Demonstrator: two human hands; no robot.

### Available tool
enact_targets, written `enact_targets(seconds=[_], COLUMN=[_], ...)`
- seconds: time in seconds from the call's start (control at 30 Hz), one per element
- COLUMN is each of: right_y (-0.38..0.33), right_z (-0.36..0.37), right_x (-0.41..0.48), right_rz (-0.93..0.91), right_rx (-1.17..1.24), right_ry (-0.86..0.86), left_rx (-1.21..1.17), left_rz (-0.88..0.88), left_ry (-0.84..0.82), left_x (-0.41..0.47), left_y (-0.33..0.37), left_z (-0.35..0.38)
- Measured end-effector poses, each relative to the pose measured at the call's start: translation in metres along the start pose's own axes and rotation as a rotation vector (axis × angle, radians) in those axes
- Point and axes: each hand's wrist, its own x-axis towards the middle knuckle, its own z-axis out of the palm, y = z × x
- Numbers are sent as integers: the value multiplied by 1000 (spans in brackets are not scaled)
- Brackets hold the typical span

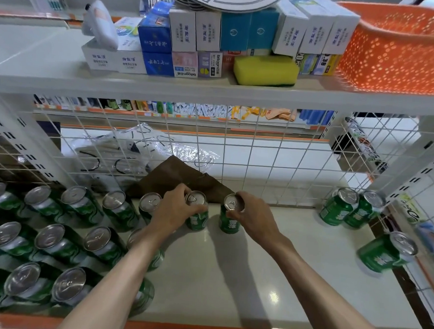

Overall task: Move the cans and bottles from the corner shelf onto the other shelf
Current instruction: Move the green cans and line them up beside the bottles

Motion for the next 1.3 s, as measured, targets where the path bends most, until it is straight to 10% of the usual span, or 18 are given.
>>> enact_targets(seconds=[0.83, 1.07, 1.3], right_y=[-1, 41, 110], right_z=[3, -12, -96], right_x=[-13, -111, -181], right_rz=[101, 228, 343], right_rx=[204, 323, 385], right_ry=[21, 124, 431], left_rx=[-214, -373, -555], left_rz=[1, 32, 160], left_ry=[39, 336, -115], left_x=[-20, -86, -132], left_y=[-14, 14, 98], left_z=[12, 22, 109])
